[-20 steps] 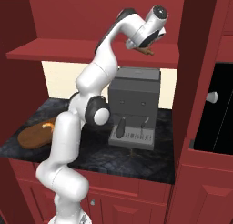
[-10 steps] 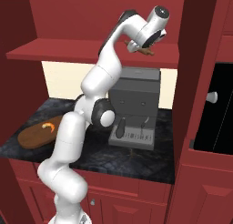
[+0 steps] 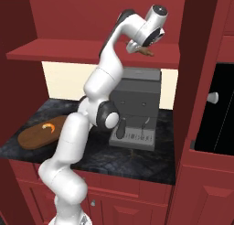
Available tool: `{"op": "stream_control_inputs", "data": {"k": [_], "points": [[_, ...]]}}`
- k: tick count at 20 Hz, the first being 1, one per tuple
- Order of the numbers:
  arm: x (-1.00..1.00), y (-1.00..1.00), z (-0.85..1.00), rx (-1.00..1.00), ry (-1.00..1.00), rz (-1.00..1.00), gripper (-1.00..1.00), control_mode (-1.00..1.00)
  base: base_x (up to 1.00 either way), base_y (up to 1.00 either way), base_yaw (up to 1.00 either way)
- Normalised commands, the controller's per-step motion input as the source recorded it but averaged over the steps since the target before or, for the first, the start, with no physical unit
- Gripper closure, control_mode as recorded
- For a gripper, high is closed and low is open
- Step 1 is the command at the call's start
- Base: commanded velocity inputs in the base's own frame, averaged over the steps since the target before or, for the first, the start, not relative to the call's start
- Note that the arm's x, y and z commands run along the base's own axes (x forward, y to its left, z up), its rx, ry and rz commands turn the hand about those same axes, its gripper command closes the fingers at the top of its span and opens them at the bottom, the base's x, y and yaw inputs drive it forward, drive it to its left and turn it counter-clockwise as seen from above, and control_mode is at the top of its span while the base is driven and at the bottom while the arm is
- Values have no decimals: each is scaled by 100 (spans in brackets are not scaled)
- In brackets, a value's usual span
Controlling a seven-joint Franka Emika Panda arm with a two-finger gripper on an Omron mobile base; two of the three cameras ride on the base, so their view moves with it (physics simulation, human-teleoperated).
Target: Open the cabinet, retrieve the rolling pin, and place it next to the meat on the cutting board to prepare for tenderizing.
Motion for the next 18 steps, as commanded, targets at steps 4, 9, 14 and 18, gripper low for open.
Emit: {"op": "stream_control_inputs", "data": {"k": [4,9,14,18], "points": [[-11,0,-13,0,3,1,100,-100,0,0,0],[-44,0,-1,2,0,0,100,-100,0,0,0],[-81,0,-17,5,0,0,100,-100,0,0,0],[-82,11,-60,5,0,0,100,-100,0,0,0]]}}
